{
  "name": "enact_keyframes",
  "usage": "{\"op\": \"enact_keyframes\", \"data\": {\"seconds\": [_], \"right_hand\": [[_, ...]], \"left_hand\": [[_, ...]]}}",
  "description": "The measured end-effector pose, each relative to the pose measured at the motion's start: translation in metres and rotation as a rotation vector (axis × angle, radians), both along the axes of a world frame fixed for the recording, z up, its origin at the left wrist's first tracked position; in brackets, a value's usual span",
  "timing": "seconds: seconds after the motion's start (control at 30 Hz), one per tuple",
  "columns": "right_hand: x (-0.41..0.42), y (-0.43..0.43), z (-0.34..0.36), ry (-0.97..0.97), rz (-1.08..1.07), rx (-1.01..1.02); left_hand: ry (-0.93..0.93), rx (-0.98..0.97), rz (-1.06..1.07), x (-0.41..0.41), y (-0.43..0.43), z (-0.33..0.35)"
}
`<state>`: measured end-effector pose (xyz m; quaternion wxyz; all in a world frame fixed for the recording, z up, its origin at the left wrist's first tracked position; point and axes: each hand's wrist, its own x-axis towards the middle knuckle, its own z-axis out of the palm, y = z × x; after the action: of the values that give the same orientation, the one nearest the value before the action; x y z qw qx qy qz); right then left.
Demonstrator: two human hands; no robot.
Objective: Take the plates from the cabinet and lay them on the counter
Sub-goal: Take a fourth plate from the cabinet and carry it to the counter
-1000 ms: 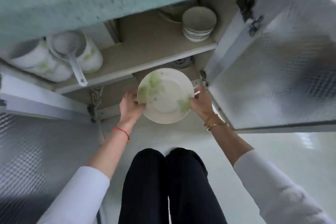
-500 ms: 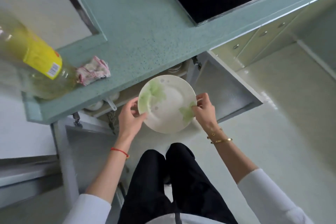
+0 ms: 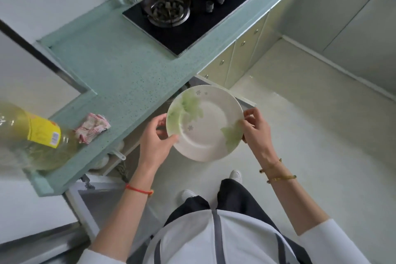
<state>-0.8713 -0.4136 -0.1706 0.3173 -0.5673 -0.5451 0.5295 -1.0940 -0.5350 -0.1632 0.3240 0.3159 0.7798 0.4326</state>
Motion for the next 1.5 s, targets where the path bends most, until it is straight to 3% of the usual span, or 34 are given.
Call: {"op": "enact_keyframes", "data": {"seconds": [0.37,1.07,1.5], "right_hand": [[0.118,0.067,0.036,0.022,-0.269,0.059],[0.305,0.303,0.05,0.033,-0.465,0.101],[0.35,0.542,0.05,0.048,-0.589,0.132]], "left_hand": [[-0.052,0.071,-0.22,0.101,0.119,0.036],[-0.077,0.097,-0.362,0.284,0.399,0.055],[-0.064,0.187,-0.49,0.329,0.668,0.064]]}}
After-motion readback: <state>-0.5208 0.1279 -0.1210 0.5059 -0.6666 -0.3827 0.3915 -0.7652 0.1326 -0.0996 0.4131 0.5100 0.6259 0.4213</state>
